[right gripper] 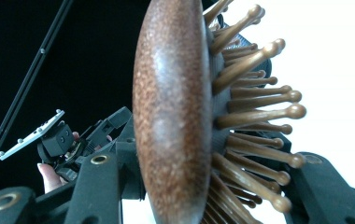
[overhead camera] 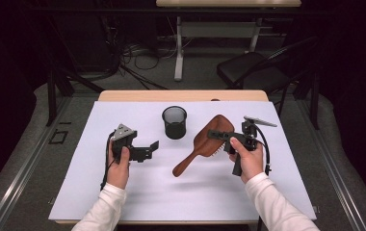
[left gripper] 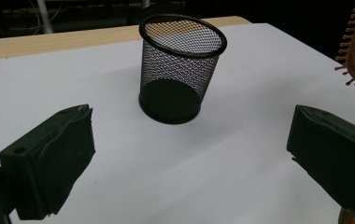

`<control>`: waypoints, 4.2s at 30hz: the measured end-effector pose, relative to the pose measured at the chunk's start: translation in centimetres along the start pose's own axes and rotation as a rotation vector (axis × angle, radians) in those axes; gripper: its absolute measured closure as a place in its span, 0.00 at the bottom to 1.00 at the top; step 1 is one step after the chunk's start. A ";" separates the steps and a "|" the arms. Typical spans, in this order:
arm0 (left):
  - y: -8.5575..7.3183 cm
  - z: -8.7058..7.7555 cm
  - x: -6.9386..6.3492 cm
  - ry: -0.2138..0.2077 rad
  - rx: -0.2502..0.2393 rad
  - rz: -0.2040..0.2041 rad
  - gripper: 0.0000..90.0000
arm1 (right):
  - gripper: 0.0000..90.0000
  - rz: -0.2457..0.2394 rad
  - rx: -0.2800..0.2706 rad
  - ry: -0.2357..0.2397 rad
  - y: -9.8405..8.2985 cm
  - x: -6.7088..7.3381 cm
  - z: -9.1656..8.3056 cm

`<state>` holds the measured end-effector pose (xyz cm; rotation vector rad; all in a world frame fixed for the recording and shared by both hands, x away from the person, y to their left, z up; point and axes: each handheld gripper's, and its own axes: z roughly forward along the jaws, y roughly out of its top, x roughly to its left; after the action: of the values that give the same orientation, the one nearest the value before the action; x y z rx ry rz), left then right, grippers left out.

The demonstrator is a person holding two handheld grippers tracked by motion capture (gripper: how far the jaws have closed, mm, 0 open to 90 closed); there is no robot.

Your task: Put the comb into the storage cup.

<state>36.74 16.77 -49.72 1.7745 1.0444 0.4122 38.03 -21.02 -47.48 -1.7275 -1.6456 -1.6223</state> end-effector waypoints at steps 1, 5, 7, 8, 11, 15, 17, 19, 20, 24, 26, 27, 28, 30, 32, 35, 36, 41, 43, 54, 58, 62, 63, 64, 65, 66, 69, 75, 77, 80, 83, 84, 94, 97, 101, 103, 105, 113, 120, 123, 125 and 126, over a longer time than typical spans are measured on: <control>0.0 0.0 0.0 -0.001 0.001 -0.001 0.01 | 0.54 0.000 0.008 -0.005 0.1 0.1 0.1; 0.0 0.0 0.0 -0.001 -0.001 -0.002 0.01 | 0.53 -0.008 0.032 -0.033 0.2 0.5 0.6; 0.0 0.0 0.0 -0.002 0.000 -0.004 0.01 | 0.53 -0.011 0.033 -0.041 0.3 0.7 0.8; 0.0 0.0 0.1 -0.003 -0.001 -0.005 0.01 | 0.53 -0.013 0.033 -0.038 0.4 0.8 0.9; -0.1 0.0 0.1 0.000 0.001 -0.004 0.01 | 0.53 -0.002 0.023 -0.034 0.8 1.1 1.0; -0.1 0.0 0.1 -0.002 0.003 -0.004 0.01 | 0.53 -0.007 0.011 -0.049 1.5 1.5 1.1; -0.1 0.1 0.1 -0.004 0.005 -0.004 0.01 | 0.53 -0.010 0.011 -0.058 1.8 1.6 1.1; -0.1 0.1 0.1 -0.004 0.005 -0.004 0.01 | 0.53 -0.011 0.011 -0.067 2.1 1.7 1.1; -0.1 0.1 0.1 -0.004 0.005 -0.005 0.01 | 0.53 -0.009 0.007 -0.069 2.2 1.7 1.2; -0.1 0.1 0.1 -0.003 0.005 -0.005 0.01 | 0.53 -0.008 -0.003 -0.078 2.8 1.8 1.3; -0.1 0.1 0.2 -0.002 0.006 -0.004 0.01 | 0.53 -0.003 -0.008 -0.079 3.0 1.8 1.4; -0.2 0.1 0.2 -0.004 0.005 -0.004 0.01 | 0.53 0.001 -0.009 -0.082 3.2 1.9 1.4; -0.2 0.1 0.2 -0.004 0.005 -0.004 0.01 | 0.53 0.005 -0.003 -0.085 3.3 1.9 1.4; -0.2 0.1 0.2 -0.003 0.006 -0.006 0.01 | 0.53 0.002 -0.017 -0.086 3.6 2.0 1.5; -0.2 0.1 0.2 -0.004 0.006 -0.006 0.01 | 0.53 0.001 -0.024 -0.088 3.8 2.2 1.5; -0.2 0.1 0.2 -0.003 0.007 -0.006 0.01 | 0.53 0.000 -0.028 -0.087 4.2 2.5 1.7; -0.2 0.1 0.3 -0.003 0.007 -0.006 0.01 | 0.53 -0.005 -0.029 -0.087 4.3 2.6 1.7; -0.2 0.1 0.3 -0.001 0.007 -0.008 0.01 | 0.53 -0.018 -0.039 -0.103 5.0 3.1 2.0; -0.2 0.1 0.3 -0.001 0.006 -0.009 0.01 | 0.53 -0.020 -0.042 -0.109 5.3 3.3 2.1; -0.2 0.0 0.4 -0.001 -0.002 -0.018 0.02 | 0.53 -0.017 -0.078 -0.141 7.0 3.7 2.4; -0.2 0.0 0.5 0.000 -0.001 -0.020 0.02 | 0.53 -0.023 -0.089 -0.145 7.5 4.1 2.6; -0.2 0.1 0.5 -0.001 0.000 -0.020 0.02 | 0.53 -0.027 -0.103 -0.153 7.9 4.4 2.9; -0.2 0.0 0.5 -0.002 -0.001 -0.021 0.02 | 0.53 -0.025 -0.102 -0.158 8.0 4.5 2.9; -0.2 0.0 0.5 -0.002 -0.002 -0.023 0.02 | 0.53 -0.025 -0.104 -0.159 8.1 4.6 3.0; -0.2 0.0 0.5 -0.001 -0.003 -0.022 0.02 | 0.53 -0.030 -0.104 -0.161 8.2 4.6 3.0; -0.2 0.0 0.5 -0.001 -0.005 -0.022 0.02 | 0.53 -0.027 -0.109 -0.162 8.3 4.7 3.1; -0.2 0.0 0.6 -0.002 -0.002 -0.024 0.02 | 0.53 -0.028 -0.123 -0.165 8.6 5.0 3.3; -0.2 0.0 0.6 0.001 -0.004 -0.025 0.02 | 0.53 -0.034 -0.140 -0.174 9.1 5.3 3.3; -0.2 0.0 0.6 0.001 -0.004 -0.025 0.02 | 0.53 -0.037 -0.144 -0.183 9.3 5.5 3.4; -0.2 0.0 0.6 0.001 -0.002 -0.024 0.02 | 0.53 -0.042 -0.151 -0.194 9.5 5.7 3.4; -0.2 0.0 0.6 0.002 0.000 -0.022 0.02 | 0.53 -0.044 -0.163 -0.196 9.6 5.9 3.6; -0.2 0.0 0.6 0.003 0.000 -0.022 0.02 | 0.53 -0.046 -0.168 -0.194 9.7 6.0 3.6; -0.3 0.0 0.7 0.004 0.000 -0.027 0.02 | 0.53 -0.055 -0.189 -0.210 10.2 6.9 4.4; -0.3 0.0 0.8 0.005 -0.002 -0.028 0.02 | 0.53 -0.054 -0.200 -0.218 10.3 7.1 4.6; -0.3 0.1 0.8 0.005 -0.001 -0.028 0.02 | 0.53 -0.070 -0.219 -0.241 10.4 7.3 4.8; -0.3 0.1 0.8 0.004 0.000 -0.028 0.02 | 0.53 -0.074 -0.226 -0.249 10.4 7.3 4.9; -0.3 0.1 0.8 0.004 0.000 -0.028 0.02 | 0.53 -0.077 -0.229 -0.258 10.5 7.4 5.1; -0.3 0.0 0.9 0.004 0.000 -0.032 0.02 | 0.53 -0.072 -0.262 -0.280 10.7 7.4 5.5; -0.3 0.0 1.0 0.007 -0.002 -0.035 0.02 | 0.53 -0.071 -0.283 -0.304 10.9 7.2 5.8; -0.3 0.0 1.0 0.007 -0.001 -0.037 0.02 | 0.53 -0.076 -0.289 -0.317 11.0 7.0 5.9; -0.3 0.0 1.1 0.006 -0.001 -0.038 0.02 | 0.52 -0.077 -0.295 -0.326 11.0 7.0 6.0; -0.3 0.0 1.1 0.005 -0.002 -0.039 0.02 | 0.52 -0.073 -0.295 -0.329 11.0 7.0 6.0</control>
<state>37.22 17.67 -50.20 1.7495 1.0797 0.3940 48.28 -16.24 -38.67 -2.2048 -1.6908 -1.7631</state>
